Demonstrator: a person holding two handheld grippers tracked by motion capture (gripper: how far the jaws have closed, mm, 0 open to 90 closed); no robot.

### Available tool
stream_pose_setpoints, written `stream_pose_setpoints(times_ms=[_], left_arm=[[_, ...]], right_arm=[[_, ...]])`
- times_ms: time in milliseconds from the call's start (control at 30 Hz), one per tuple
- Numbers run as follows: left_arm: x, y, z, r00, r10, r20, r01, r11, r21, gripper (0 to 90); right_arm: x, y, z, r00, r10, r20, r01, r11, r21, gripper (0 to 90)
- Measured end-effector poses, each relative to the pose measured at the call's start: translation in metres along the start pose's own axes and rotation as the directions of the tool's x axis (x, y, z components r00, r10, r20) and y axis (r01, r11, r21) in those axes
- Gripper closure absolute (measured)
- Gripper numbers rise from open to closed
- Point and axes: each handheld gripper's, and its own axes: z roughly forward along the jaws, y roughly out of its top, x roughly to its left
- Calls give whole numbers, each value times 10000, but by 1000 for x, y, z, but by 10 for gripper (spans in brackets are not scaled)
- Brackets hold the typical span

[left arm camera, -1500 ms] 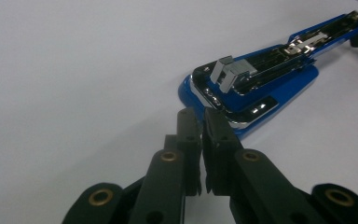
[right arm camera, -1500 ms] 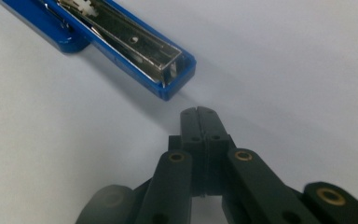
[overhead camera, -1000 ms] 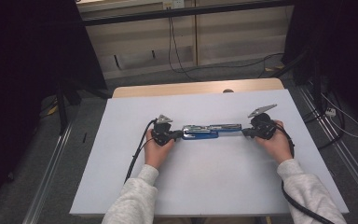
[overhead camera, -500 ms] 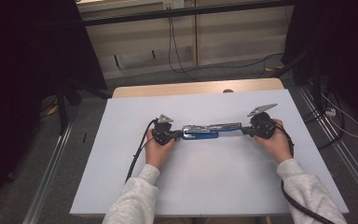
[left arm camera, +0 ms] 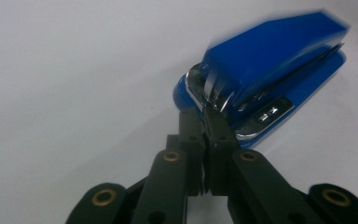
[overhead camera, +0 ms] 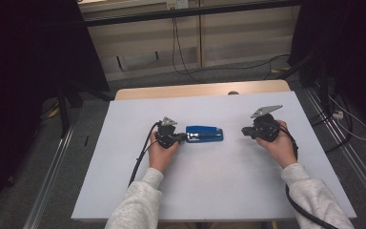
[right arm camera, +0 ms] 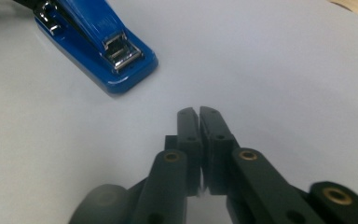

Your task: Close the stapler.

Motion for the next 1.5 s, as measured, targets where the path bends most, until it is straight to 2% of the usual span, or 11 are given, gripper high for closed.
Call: stream_pose_setpoints(times_ms=[167,200,267,333,400,500,633,900,1133,1300,1500], left_arm=[[1,0,-3,9997,-215,-147,214,9997,-100,733],[3,0,-7,9995,-259,-198,257,9996,-138,689],[5,0,-12,9989,-412,-221,407,9989,-236,590],[6,-1,-15,9989,-457,-121,453,9986,-289,573],[5,-1,-25,9987,-503,-31,501,9972,-553,478],[5,-2,-33,9985,-539,42,540,9956,-765,418],[4,-4,-39,9973,-690,235,708,9936,-878,356],[-2,-10,-50,9980,-484,412,512,9963,-690,234],[-4,-14,-65,9976,-424,549,474,9946,-925,154],[-5,-19,-75,9984,-139,556,190,9956,-920,134],[-5,-26,-87,9981,-127,608,188,9947,-1014,127]], right_arm=[[1,-4,0,9994,322,-128,-324,9993,-159,688],[1,-6,0,9977,599,-329,-609,9977,-286,626],[2,-9,1,9969,678,-398,-690,9972,-302,584],[3,-10,0,9961,714,-509,-734,9966,-385,535],[7,-13,-2,9957,658,-653,-684,9970,-371,504],[10,-16,-6,9957,597,-712,-626,9973,-390,448],[14,-21,-13,9937,790,-796,-832,9952,-506,374],[19,-28,-25,9923,764,-970,-828,9945,-637,330],[24,-36,-36,9919,721,-1043,-794,9945,-681,281],[31,-41,-42,9931,539,-1044,-606,9962,-623,252],[34,-44,-49,9938,506,-993,-576,9959,-696,224]])
